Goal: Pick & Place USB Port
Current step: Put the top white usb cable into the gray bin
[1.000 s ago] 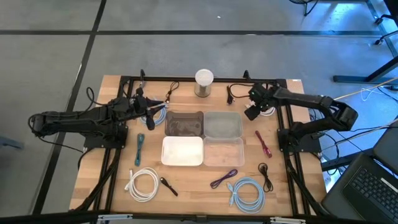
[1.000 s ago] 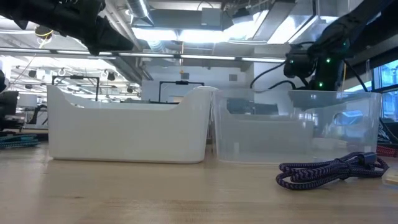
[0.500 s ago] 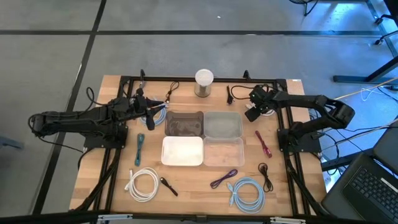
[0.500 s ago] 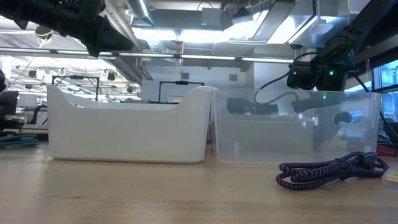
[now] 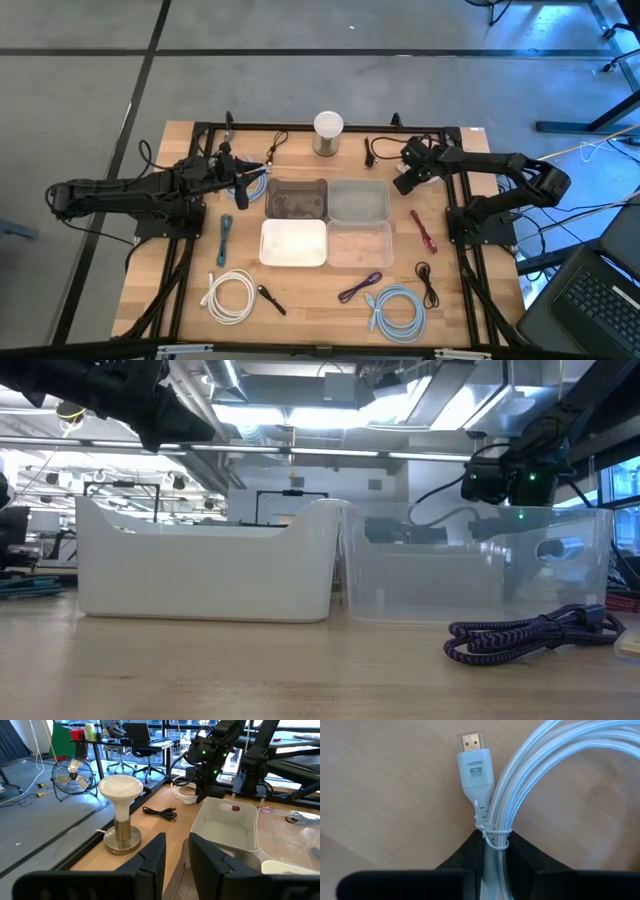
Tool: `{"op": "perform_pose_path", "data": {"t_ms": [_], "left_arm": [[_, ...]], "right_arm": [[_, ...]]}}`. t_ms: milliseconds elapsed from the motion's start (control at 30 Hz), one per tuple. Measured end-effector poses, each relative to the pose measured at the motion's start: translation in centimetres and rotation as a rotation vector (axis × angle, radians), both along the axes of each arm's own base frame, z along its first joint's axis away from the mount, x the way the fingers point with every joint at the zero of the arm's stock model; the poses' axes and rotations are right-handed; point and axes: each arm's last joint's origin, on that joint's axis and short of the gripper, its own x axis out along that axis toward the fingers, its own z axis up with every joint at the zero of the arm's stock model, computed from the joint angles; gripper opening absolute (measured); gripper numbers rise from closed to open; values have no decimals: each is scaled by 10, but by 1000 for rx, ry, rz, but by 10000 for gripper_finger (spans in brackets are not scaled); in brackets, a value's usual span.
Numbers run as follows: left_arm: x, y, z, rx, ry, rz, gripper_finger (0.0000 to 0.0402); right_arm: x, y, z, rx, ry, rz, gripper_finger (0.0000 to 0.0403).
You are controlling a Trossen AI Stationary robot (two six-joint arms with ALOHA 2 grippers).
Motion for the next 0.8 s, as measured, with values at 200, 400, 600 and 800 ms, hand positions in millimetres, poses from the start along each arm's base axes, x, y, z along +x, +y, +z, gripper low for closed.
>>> {"op": "perform_pose_path", "data": {"t_ms": [200,400,600,800], "left_arm": [[0,0,0,1,0,6,77],[0,0,0,1,0,7,77],[0,0,0,3,1,7,77],[0,0,0,5,2,11,77]], "right_arm": [[16,3,25,-53,30,70,59],[29,14,83,-166,47,125,59],[34,34,160,-252,-83,206,59],[31,56,229,-290,-319,387,59]]}}
